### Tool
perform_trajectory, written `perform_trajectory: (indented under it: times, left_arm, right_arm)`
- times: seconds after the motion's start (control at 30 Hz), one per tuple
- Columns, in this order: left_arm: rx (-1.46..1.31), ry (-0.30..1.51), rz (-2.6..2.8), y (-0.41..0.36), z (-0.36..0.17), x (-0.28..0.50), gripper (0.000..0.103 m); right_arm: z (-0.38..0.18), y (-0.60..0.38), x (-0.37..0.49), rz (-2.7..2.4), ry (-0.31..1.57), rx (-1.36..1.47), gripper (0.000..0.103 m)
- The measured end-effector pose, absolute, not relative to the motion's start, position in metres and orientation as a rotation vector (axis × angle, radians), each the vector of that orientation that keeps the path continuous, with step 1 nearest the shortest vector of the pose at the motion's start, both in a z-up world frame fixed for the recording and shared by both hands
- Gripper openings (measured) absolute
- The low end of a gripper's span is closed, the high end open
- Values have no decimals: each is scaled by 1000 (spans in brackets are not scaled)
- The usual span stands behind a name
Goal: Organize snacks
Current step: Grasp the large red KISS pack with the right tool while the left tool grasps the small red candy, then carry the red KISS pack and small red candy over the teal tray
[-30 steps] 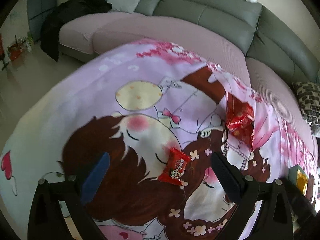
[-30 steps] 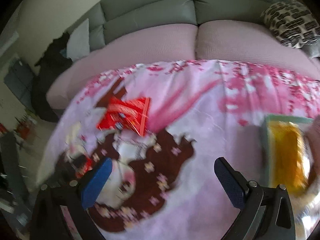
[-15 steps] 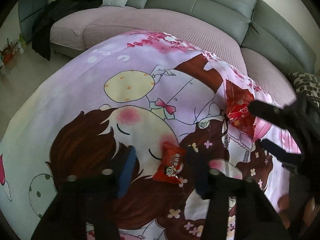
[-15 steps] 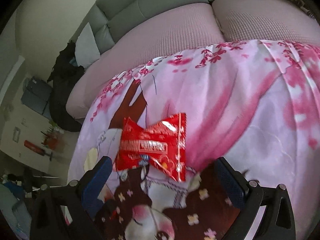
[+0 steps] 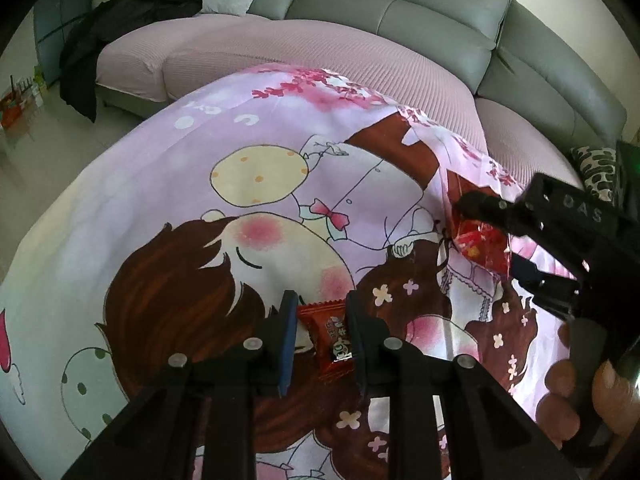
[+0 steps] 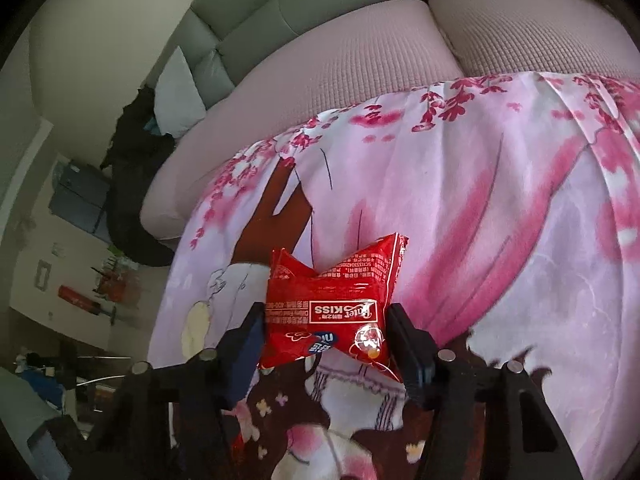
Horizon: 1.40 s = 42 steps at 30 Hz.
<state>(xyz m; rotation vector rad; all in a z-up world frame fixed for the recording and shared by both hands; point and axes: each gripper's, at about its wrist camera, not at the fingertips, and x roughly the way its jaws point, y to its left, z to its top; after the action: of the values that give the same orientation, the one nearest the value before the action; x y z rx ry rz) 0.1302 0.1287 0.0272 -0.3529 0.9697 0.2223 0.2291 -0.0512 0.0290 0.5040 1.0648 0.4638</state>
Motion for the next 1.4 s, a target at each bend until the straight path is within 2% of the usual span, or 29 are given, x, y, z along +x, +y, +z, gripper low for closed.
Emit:
perform_trajectory:
  times: [0.33, 0.67, 1.1, 1.4]
  left_arm:
    - [-315, 904, 176, 114, 57, 121, 25]
    - [-199, 825, 78, 65, 96, 113, 25]
    - [-76, 715, -288, -63, 145, 94, 25]
    - [84, 691, -538, -174, 149, 63, 25]
  right_arm:
    - [83, -99, 154, 386, 937, 454, 62]
    - [118, -180, 84, 224, 845, 466, 62]
    - [122, -333, 7, -168, 760, 598, 64]
    - [92, -393, -17, -301, 812, 653, 64]
